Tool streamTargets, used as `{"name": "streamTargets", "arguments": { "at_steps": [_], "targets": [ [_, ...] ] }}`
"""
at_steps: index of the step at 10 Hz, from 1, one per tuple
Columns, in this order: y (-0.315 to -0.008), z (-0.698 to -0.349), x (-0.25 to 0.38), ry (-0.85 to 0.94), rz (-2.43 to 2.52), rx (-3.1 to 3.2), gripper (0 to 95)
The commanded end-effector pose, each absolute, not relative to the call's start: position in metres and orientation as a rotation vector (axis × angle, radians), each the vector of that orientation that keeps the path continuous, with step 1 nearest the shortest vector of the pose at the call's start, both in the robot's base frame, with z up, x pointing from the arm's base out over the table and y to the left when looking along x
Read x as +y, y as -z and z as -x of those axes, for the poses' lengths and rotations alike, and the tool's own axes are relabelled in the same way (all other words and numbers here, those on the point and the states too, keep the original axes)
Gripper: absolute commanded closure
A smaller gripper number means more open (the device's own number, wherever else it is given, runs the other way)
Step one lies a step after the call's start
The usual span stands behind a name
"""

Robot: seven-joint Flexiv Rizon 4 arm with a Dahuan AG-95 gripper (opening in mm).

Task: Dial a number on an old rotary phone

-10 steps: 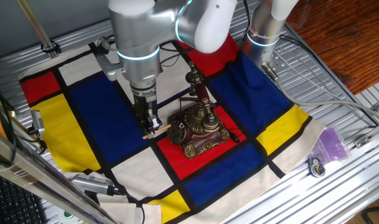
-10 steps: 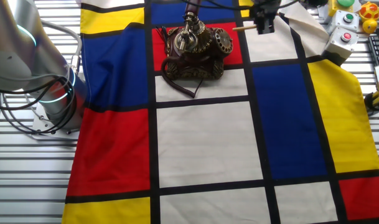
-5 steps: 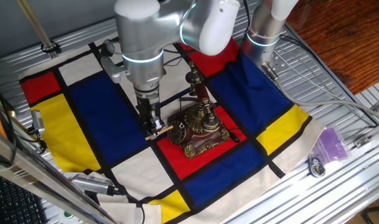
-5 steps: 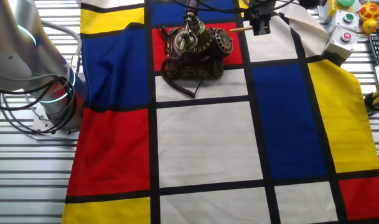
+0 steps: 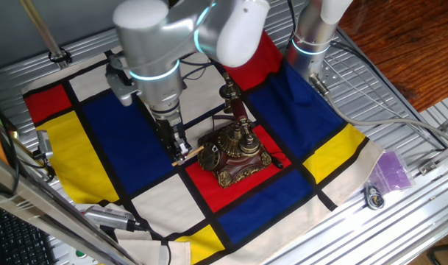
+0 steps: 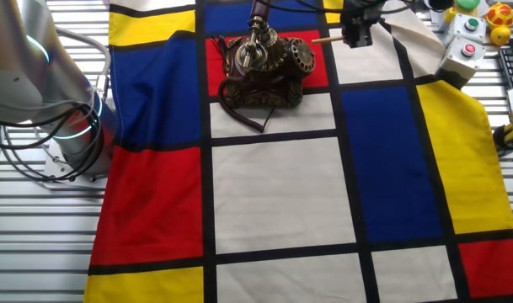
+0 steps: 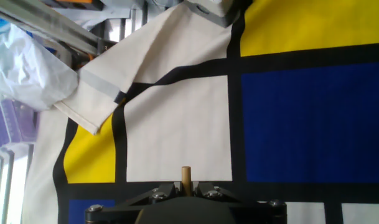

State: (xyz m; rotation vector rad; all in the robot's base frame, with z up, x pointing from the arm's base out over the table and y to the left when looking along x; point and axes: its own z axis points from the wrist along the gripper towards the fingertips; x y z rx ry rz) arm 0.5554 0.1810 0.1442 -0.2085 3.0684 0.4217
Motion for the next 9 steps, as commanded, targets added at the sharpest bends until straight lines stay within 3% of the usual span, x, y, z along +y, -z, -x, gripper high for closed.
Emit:
{"name": "streamTargets", "arguments": {
  "at_steps": [1,9],
  "targets": [
    [-0.1449,-0.5539,0.1804,-0.429,0.247,3.060,95.0],
    [-0.1449,-0.5539,0.1804,-0.398,0.165,2.986,95.0]
  ]
}}
